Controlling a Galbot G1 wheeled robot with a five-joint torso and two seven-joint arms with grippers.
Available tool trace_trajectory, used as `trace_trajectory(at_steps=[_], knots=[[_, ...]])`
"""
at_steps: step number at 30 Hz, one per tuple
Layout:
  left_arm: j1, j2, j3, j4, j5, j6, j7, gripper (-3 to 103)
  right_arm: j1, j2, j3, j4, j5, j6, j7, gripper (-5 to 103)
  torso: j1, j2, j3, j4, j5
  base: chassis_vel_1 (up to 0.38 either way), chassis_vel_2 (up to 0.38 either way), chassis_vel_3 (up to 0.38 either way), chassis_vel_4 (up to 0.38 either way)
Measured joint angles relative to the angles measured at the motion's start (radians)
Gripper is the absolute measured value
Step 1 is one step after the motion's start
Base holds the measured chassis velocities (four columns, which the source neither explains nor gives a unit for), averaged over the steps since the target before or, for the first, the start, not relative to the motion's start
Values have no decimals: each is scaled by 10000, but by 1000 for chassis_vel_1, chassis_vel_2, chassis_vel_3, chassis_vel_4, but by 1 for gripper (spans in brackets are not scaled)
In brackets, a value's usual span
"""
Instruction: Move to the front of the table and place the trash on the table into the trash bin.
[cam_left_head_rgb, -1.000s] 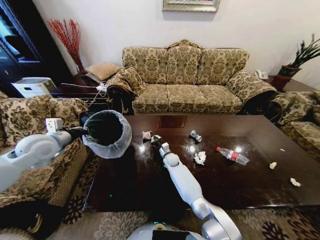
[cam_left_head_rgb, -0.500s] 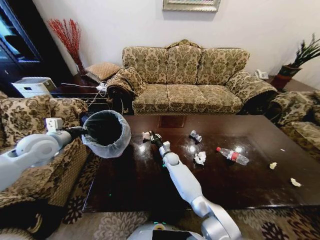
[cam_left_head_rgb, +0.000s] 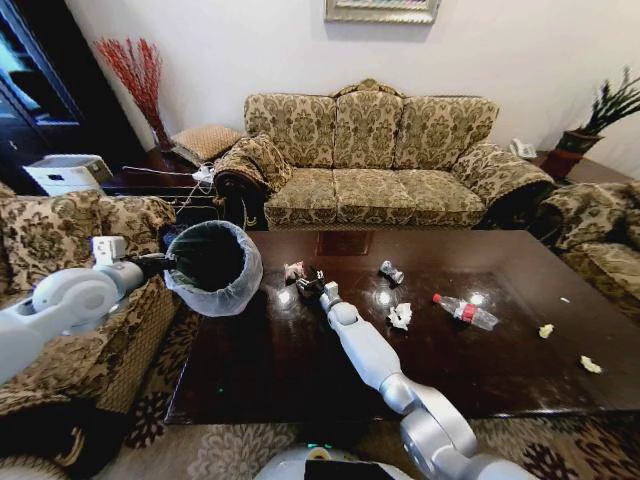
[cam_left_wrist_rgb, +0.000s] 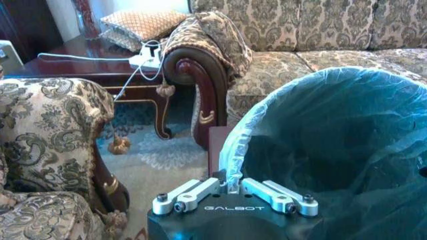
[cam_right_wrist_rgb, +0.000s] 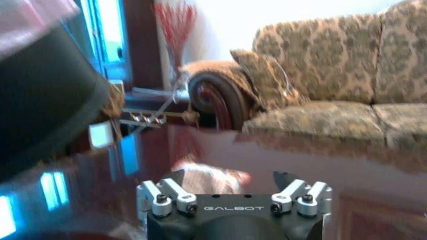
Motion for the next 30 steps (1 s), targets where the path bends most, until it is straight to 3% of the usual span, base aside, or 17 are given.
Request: trace_trajectory(at_steps=[4,12,25,30], knots=[[-1,-15,-2,6,14,1,13,0,-45,-1,151,58,-453,-32,-171,100,-2,0,-1,1,-1,0,0,0,0],[5,-37,26,-42,51,1,31,0,-51,-5,35,41,-474,-108,-170,100,-3,0,-2,0,-1,0,0,0,0],[25,-151,129,-194,81,-2,58,0,652,-7,-1463,-589,841,-522,-225,103,0,-3,-1,1,-1,-17,19,22,-16],[49,-232,110,-223,76,-10,86,0,859,-7,-1526,-704,907,-993,-76,90,-3,-2,-1,1,-1,0,0,0,0]])
